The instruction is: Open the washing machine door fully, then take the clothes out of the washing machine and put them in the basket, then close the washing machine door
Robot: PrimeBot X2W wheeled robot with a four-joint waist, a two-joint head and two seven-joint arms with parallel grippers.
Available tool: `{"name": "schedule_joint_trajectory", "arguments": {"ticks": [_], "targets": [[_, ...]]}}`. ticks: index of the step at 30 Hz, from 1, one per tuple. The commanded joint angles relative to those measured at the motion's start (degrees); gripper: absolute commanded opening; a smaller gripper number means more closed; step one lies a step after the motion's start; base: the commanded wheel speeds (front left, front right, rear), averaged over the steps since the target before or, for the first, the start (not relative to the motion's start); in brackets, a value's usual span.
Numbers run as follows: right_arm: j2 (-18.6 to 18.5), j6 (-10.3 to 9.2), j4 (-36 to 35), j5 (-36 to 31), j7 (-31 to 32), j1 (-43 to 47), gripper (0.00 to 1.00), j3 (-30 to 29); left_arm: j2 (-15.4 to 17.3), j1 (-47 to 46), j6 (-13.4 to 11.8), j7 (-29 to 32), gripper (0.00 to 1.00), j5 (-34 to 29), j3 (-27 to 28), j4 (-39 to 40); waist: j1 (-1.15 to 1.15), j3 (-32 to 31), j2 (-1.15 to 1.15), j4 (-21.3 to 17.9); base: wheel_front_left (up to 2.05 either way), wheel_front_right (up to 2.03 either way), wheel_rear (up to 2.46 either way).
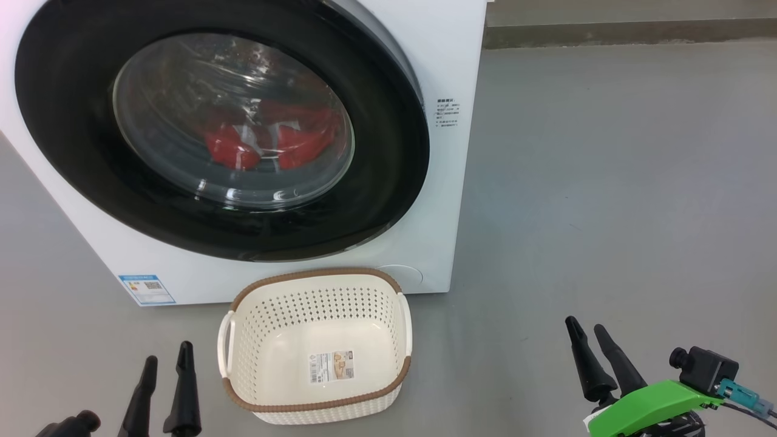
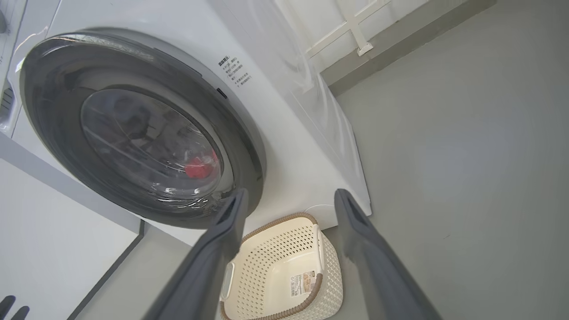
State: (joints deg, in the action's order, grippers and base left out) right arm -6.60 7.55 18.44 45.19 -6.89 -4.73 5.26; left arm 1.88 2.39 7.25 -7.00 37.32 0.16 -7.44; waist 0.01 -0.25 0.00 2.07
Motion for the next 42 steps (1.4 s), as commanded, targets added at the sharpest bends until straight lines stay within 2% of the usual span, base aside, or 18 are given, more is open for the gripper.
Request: {"name": "schedule_joint_trajectory", "arguments": {"ticks": [1, 23, 42], "targets": [[-0.7, -0.04, -1.6, -2.3, -1.2, -2.1, 1.00, 1.6, 1.2, -0.2, 0.2, -1.0, 1.00, -2.5, 1.1, 2.0, 0.00, 0.0, 0.00, -0.1, 0.00, 0.00, 0.00], [-1.2, -0.05, -2.3, -15.3, -4.7, -1.5, 1.00, 2.7, 1.6, 0.9, 0.2, -4.6, 1.00, -17.0, 1.0, 3.5, 0.00, -0.2, 0.00, -0.8, 0.00, 0.00, 0.00], [-1.0, -0.06, -3.7, -27.4, -7.9, 0.5, 1.00, 0.3, 2.2, 1.9, 0.2, -7.8, 1.00, -29.5, 1.2, 4.1, 0.00, 0.0, 0.00, -1.5, 0.00, 0.00, 0.00]]}}
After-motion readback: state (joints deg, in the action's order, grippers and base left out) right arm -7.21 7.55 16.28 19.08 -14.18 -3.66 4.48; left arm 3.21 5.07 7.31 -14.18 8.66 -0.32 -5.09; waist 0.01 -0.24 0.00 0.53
